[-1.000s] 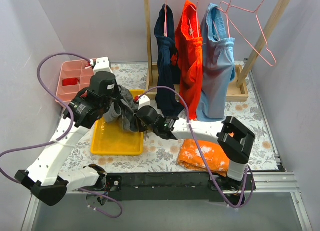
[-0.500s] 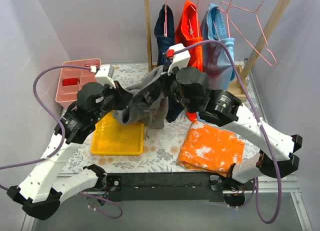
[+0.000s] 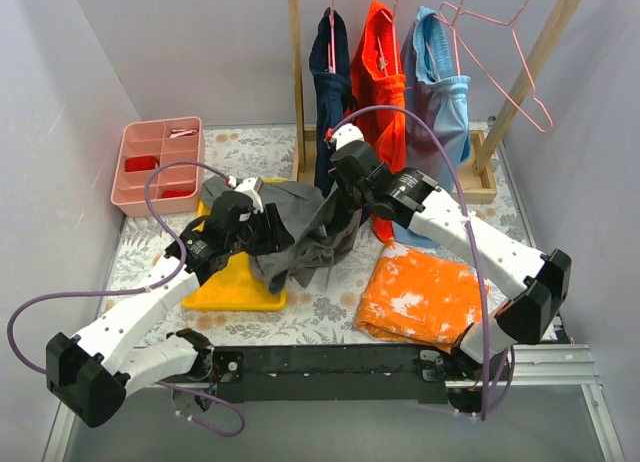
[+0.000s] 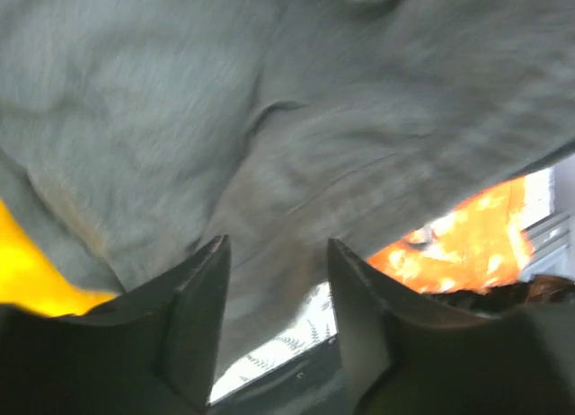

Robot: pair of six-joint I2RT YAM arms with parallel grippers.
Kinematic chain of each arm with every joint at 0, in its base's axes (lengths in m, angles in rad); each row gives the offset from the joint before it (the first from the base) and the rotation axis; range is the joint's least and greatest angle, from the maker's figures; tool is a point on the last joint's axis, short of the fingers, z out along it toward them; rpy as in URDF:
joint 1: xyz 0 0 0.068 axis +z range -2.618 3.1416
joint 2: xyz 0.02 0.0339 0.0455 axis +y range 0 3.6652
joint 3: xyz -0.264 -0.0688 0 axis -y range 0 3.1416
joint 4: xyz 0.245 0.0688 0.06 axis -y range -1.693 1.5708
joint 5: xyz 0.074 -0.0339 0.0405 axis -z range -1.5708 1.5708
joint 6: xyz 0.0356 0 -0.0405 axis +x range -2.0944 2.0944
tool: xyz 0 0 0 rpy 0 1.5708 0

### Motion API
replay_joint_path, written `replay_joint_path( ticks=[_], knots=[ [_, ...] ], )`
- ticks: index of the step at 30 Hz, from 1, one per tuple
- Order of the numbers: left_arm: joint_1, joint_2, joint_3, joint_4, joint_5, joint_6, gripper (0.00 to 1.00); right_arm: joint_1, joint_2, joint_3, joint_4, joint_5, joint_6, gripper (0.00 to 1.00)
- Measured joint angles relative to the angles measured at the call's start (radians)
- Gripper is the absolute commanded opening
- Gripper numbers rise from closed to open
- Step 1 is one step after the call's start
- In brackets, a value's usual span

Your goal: Place the shorts on the hanger

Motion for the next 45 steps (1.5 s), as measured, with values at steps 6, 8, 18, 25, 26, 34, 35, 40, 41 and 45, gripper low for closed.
replay_joint_path(
  ticks=[6, 8, 18, 25, 26, 34, 35, 40, 41, 45],
  knots=[
    [-0.061, -0.034, -0.118, 0.001, -0.022, -0.094, 0.67, -0.034, 0.045, -0.002, 0.014, -0.067, 0.000, 0.01],
    [-0.124, -0.053, -0.130, -0.007, -0.057, -0.125, 0.67, -0.041, 0.052, -0.002, 0.019, -0.081, 0.000, 0.01],
    [-0.333, -0.239, -0.258, -0.100, -0.283, -0.345, 0.57, -0.065, 0.091, -0.001, 0.035, -0.119, 0.000, 0.01],
    [-0.386, -0.222, -0.267, -0.194, -0.391, -0.455, 0.49, -0.066, 0.091, -0.001, 0.039, -0.128, 0.000, 0.01],
    [-0.390, -0.209, -0.267, -0.203, -0.401, -0.468, 0.48, -0.067, 0.091, -0.001, 0.039, -0.130, 0.001, 0.01],
    [-0.394, -0.146, -0.267, -0.214, -0.502, -0.531, 0.37, -0.068, 0.070, -0.020, 0.044, -0.142, 0.008, 0.01],
    [-0.395, -0.143, -0.267, -0.211, -0.523, -0.535, 0.37, -0.068, 0.058, -0.029, 0.043, -0.142, 0.008, 0.01],
    [-0.399, -0.114, -0.260, -0.194, -0.607, -0.528, 0.38, -0.071, -0.004, -0.053, 0.042, -0.140, 0.010, 0.01],
    [-0.399, -0.101, -0.256, -0.192, -0.618, -0.525, 0.37, -0.072, -0.015, -0.056, 0.041, -0.139, 0.011, 0.01],
    [-0.400, -0.020, -0.241, -0.187, -0.654, -0.521, 0.34, -0.081, -0.056, -0.068, 0.043, -0.138, 0.012, 0.01]
  ],
)
